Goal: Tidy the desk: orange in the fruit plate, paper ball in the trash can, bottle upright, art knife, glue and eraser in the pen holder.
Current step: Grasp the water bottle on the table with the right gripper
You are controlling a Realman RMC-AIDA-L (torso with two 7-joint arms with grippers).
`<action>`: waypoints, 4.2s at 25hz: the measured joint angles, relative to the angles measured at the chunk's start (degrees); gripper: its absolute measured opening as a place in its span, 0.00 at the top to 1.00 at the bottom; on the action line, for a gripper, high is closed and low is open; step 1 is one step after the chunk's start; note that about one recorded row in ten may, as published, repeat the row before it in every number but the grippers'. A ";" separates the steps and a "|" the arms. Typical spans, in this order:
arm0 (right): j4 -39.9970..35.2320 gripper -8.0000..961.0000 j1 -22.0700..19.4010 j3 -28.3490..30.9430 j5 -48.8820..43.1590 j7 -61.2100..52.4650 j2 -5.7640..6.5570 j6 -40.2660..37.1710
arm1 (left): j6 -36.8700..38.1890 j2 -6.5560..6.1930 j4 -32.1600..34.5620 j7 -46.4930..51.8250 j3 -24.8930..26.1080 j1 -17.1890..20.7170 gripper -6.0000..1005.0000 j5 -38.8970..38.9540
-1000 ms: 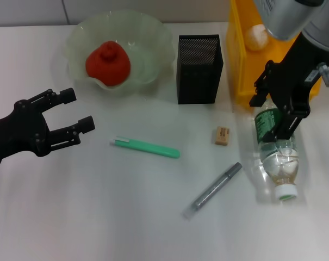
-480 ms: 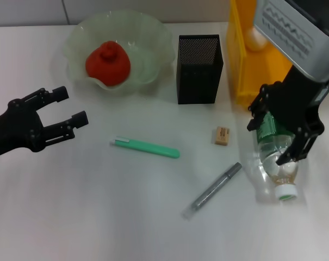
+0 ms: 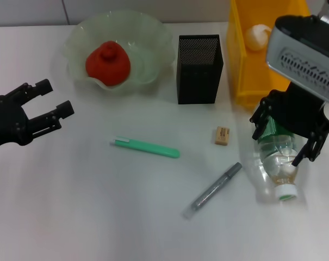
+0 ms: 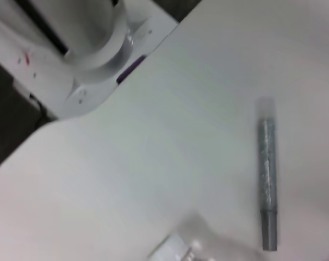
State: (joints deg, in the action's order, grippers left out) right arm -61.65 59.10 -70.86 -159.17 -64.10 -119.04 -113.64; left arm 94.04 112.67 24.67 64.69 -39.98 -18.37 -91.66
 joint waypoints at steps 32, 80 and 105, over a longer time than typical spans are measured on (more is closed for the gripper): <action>-2.87 0.18 -3.43 -9.98 2.44 7.98 -0.47 1.29 | -0.02 -0.01 -0.06 1.22 1.92 1.19 0.14 -0.01; 1.26 0.18 -6.58 -18.92 2.86 7.41 -0.66 7.52 | -0.35 -0.05 -0.06 2.19 1.92 3.08 0.14 -0.43; 4.11 0.23 -5.82 -19.95 4.24 8.08 -0.66 10.90 | -0.35 0.01 -0.06 2.19 1.92 2.99 0.14 -0.02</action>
State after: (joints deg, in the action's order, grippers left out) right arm -57.54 53.27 -90.81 -154.93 -56.02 -119.71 -102.73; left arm 93.69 112.68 24.61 66.88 -38.06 -15.38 -91.68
